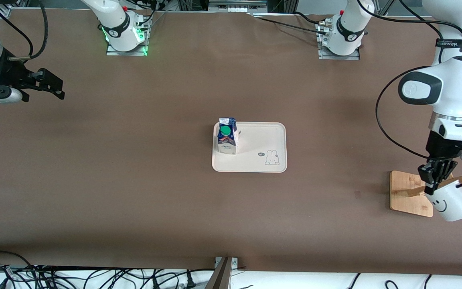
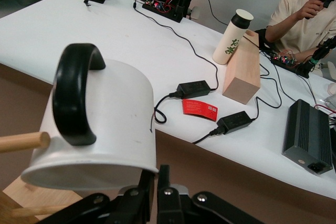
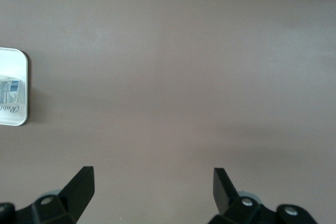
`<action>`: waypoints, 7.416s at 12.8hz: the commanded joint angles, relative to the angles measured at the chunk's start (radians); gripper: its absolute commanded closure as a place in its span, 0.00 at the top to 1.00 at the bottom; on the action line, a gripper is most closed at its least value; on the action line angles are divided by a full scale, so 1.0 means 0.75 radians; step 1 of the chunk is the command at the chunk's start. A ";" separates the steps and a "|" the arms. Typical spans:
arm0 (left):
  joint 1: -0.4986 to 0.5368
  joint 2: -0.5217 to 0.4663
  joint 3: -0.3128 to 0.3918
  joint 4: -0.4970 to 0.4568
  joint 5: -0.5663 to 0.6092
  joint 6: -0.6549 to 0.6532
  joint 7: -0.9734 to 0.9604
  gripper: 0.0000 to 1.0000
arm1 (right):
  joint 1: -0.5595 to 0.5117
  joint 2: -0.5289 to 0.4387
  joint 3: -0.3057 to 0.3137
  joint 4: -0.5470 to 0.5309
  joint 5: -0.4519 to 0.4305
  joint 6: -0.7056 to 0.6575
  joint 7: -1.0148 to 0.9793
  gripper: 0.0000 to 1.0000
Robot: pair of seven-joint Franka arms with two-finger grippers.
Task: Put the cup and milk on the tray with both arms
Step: 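Lower the left gripper to the white mug on the wooden tree, then grasp the mug rim with the left gripper and lift it off the peg, then carry the white mug toward the tray with the left gripper, then lower the mug onto the tray beside the carton and open the left gripper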
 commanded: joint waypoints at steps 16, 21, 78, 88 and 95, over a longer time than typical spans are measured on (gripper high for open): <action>-0.075 -0.032 -0.038 -0.027 0.006 -0.495 -0.204 0.00 | -0.018 0.009 0.015 0.027 -0.007 -0.007 -0.012 1.00; -0.075 -0.079 -0.036 0.036 0.035 -0.979 -0.211 0.00 | -0.018 0.009 0.015 0.027 -0.007 -0.007 -0.012 1.00; -0.558 0.485 -0.277 0.728 0.804 -1.725 -1.058 0.00 | -0.026 0.009 0.015 0.027 -0.004 -0.007 -0.012 1.00; -0.580 0.528 -0.253 0.713 0.804 -1.598 -1.056 0.02 | -0.026 0.011 0.015 0.025 -0.004 -0.007 -0.012 1.00; -0.578 0.512 -0.238 0.728 0.798 -1.596 -1.056 1.00 | -0.022 0.026 0.017 0.025 0.004 -0.003 -0.010 1.00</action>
